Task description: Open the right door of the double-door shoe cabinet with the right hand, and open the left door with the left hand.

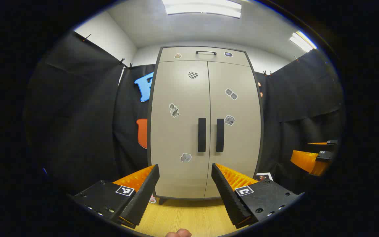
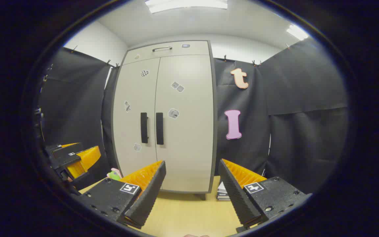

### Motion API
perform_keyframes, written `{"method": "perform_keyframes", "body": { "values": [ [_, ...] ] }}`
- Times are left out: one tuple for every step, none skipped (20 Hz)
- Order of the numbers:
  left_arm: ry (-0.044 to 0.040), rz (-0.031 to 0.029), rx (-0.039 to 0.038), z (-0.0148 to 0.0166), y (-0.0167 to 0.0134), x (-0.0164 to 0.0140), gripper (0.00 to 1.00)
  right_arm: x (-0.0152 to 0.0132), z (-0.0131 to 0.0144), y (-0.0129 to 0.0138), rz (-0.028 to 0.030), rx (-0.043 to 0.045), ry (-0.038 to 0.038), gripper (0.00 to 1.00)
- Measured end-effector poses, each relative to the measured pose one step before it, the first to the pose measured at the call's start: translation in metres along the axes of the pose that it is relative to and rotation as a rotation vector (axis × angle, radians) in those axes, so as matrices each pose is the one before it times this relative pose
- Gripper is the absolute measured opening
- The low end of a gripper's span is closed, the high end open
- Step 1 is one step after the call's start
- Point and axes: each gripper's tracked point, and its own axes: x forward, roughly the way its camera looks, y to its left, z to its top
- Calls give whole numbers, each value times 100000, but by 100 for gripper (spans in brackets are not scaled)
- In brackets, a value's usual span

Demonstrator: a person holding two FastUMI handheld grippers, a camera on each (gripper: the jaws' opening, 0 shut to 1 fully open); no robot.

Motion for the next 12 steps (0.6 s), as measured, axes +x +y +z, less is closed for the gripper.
{"method": "perform_keyframes", "body": {
  "values": [
    [75, 1594, -113, 230, 181, 6, 95, -113, 335, 98, 1138, 588, -1093, 96],
    [1162, 1814, -247, 152, 270, 186, 95, -34, 303, 28, 1024, 50, -103, 100],
    [-177, 510, -535, 338, -63, 272, 95, 248, 102, -5, 932, -336, -566, 96],
    [797, 56, -741, 5, -17, 63, 95, 76, -79, -74, -316, -677, 698, 96],
    [135, -39, -824, -74, 9, 128, 95, 77, -299, 53, -328, -707, 453, 96],
    [31, -99, -528, -26, 140, 161, 95, 143, -288, 54, -874, -134, 607, 96],
    [-18, -3, -309, -83, 310, 147, 95, 10, -447, 59, -995, 437, 1221, 96],
    [235, -774, 161, -199, 184, 138, 95, 34, -281, 194, -104, 1476, 109, 96],
    [-203, -749, 554, -152, 105, 208, 95, 144, -124, 84, 150, 1420, -232, 96],
    [134, 217, 980, -157, 312, 228, 95, 121, -290, 181, 122, 944, -68, 100],
    [109, 717, 1175, -252, 317, 149, 95, 105, -277, 48, -303, 106, 750, 96],
    [-663, 745, 1125, 41, 393, 270, 95, -34, -334, 32, -359, -232, 740, 100]
  ]
}}
